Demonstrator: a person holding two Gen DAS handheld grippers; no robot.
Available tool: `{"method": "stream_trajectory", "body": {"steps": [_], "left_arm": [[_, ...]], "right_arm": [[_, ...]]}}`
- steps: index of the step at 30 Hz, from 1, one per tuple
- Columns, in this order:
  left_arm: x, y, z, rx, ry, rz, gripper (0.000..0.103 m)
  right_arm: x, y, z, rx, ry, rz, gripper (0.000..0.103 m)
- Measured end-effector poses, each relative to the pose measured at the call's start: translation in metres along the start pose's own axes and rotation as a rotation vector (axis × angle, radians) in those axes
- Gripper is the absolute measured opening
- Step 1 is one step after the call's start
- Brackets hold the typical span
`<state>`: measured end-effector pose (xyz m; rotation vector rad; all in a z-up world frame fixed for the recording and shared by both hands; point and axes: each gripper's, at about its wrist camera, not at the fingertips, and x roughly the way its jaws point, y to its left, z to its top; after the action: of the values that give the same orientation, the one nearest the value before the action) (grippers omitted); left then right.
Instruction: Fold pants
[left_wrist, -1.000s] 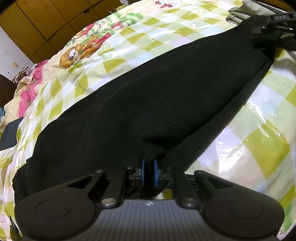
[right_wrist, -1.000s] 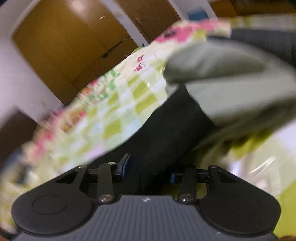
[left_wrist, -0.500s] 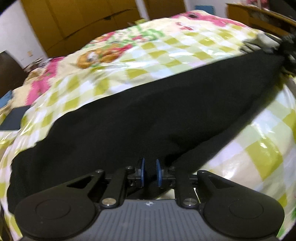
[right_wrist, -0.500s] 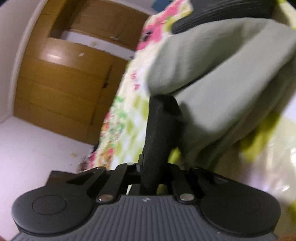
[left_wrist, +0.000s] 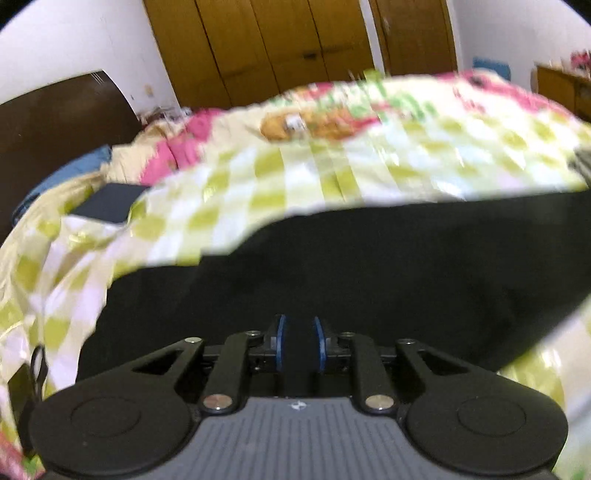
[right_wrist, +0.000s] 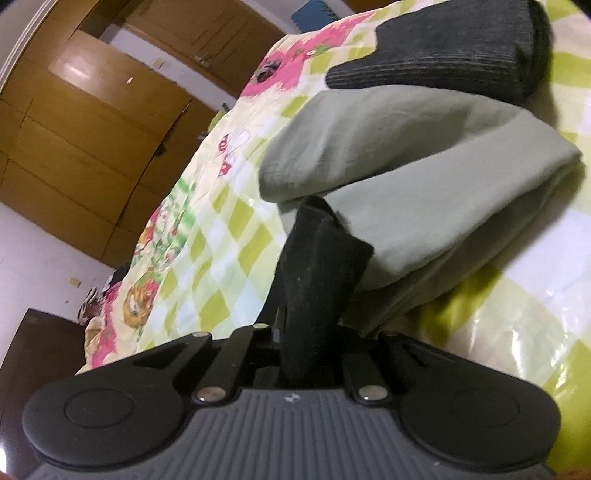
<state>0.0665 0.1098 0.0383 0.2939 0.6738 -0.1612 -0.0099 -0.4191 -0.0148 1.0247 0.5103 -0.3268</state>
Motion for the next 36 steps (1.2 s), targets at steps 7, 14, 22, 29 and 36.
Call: {"method": "stream_trajectory", "body": {"steps": [7, 14, 22, 29, 36], "left_arm": [[0.071, 0.045, 0.03, -0.011, -0.042, 0.141, 0.035], [0.102, 0.15, 0.026, -0.304, 0.014, 0.225, 0.035], [0.135, 0.137, 0.005, -0.218, 0.093, 0.233, 0.037], [0.126, 0.152, -0.011, -0.254, 0.094, 0.365, 0.023], [0.07, 0.091, 0.002, -0.132, -0.057, 0.39, 0.03]], "right_arm": [[-0.004, -0.002, -0.001, 0.003, 0.017, -0.034, 0.006], [0.006, 0.009, -0.006, -0.072, 0.027, -0.111, 0.006], [0.003, 0.014, -0.011, -0.101, 0.041, -0.147, 0.007], [0.008, 0.018, -0.015, -0.103, 0.043, -0.145, 0.007], [-0.01, 0.026, -0.012, -0.059, 0.009, -0.06, 0.007]]}}
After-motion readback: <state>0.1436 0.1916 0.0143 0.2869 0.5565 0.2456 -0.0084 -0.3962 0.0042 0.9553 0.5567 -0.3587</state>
